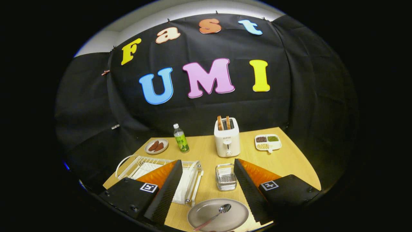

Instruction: Take the plate from the dish rack, then take the spoon from the basket and place it into the plate.

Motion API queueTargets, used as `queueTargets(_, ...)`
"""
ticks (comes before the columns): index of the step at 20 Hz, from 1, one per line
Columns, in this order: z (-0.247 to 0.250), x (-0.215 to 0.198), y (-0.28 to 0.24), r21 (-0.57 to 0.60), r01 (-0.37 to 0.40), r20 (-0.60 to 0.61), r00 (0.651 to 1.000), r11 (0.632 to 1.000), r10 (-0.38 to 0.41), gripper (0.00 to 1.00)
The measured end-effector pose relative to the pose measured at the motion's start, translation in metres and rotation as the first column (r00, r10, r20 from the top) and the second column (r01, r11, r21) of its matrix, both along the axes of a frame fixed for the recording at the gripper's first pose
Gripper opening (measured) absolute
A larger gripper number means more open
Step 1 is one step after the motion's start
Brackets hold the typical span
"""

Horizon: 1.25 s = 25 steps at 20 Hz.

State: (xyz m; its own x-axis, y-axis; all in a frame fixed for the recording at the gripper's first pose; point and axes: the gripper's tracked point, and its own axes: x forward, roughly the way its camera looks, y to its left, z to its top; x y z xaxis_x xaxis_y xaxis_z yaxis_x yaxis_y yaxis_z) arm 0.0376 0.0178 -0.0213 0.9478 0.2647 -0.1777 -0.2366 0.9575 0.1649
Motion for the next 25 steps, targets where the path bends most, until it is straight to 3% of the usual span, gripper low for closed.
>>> queueTargets(4,0.077,-0.005,-0.018,0.020,0.068,0.157,0.985,0.997,-0.071,0.99)
queueTargets(9,0.121,-0.016,-0.053,0.007,0.162,0.231,0.960,0.987,-0.159,0.99)
queueTargets(14,0.118,-0.019,-0.081,-0.013,0.238,0.226,0.947,0.971,-0.229,0.99)
queueTargets(25,0.109,-0.009,-0.084,0.042,0.253,0.167,0.952,0.967,-0.256,0.99)
